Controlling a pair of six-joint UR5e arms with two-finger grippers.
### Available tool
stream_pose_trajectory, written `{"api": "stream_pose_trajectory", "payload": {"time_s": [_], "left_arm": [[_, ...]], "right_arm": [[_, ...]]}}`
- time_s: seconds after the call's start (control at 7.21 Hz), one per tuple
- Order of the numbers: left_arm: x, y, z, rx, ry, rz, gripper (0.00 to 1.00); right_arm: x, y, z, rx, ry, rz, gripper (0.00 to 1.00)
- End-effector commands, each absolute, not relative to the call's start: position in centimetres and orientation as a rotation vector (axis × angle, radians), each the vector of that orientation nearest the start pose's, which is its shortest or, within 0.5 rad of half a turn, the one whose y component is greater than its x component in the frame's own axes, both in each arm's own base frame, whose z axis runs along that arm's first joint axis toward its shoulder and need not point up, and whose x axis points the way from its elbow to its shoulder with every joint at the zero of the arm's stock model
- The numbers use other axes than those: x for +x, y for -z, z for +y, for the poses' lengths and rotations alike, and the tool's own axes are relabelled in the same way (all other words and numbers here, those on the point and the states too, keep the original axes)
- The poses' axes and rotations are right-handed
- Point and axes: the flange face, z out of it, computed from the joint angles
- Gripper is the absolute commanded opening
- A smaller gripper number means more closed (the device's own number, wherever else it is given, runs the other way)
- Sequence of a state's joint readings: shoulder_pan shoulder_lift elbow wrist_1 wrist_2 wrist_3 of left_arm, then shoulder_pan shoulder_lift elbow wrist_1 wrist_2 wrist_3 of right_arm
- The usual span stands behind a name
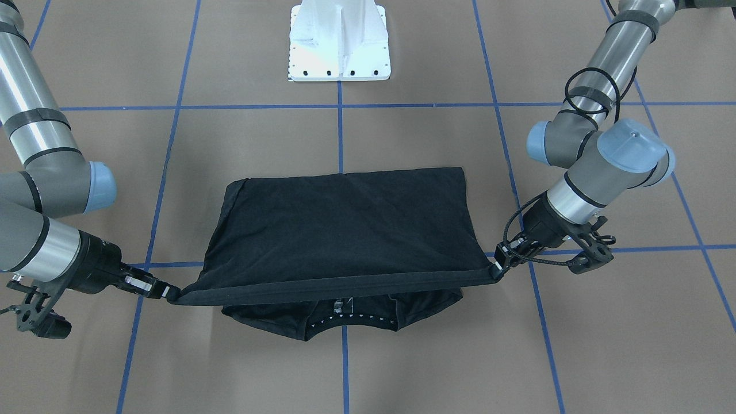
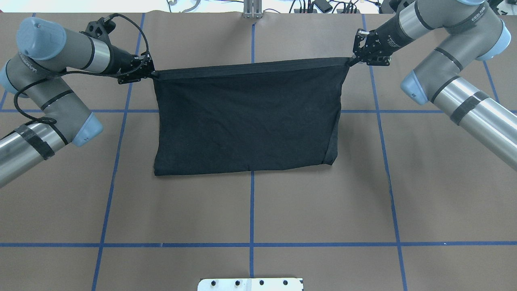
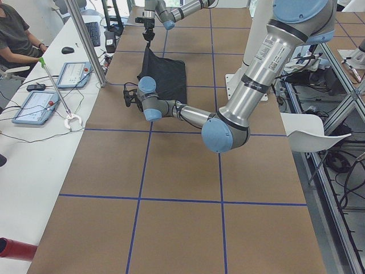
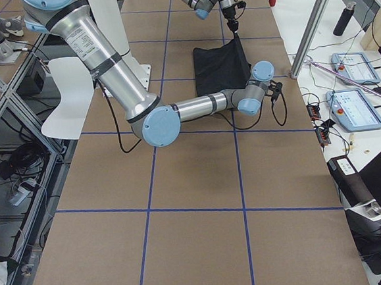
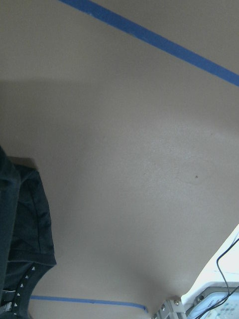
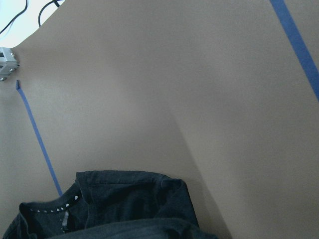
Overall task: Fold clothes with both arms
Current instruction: 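Lower the hem onto the collar and open both grippers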
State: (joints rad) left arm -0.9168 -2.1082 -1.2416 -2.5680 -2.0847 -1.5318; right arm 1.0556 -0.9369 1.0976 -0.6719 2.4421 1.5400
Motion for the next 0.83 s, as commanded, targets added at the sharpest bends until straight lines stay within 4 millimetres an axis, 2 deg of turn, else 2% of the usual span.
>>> {"api": "stream_pose_trajectory", "payload": {"time_s": [0.0, 0.28, 0.55, 0.69], "left_arm": [[37.1, -37.2, -62.1, 0.146, 0.445, 1.278, 0.0], [37.0, -36.0, -61.9, 0.153, 0.427, 1.299, 0.0], [36.8, -34.8, -61.5, 0.164, 0.419, 1.316, 0.0], [36.8, -34.9, -61.6, 0.165, 0.419, 1.314, 0.26]], "right_arm": [[-31.9, -38.0, -67.6, -0.159, -0.422, -1.257, 0.0], [-32.8, -37.2, -67.4, -0.159, -0.404, -1.263, 0.0], [-32.8, -36.3, -67.4, -0.151, -0.395, -1.272, 0.0], [-32.9, -36.3, -67.5, -0.149, -0.389, -1.273, 0.29]]}}
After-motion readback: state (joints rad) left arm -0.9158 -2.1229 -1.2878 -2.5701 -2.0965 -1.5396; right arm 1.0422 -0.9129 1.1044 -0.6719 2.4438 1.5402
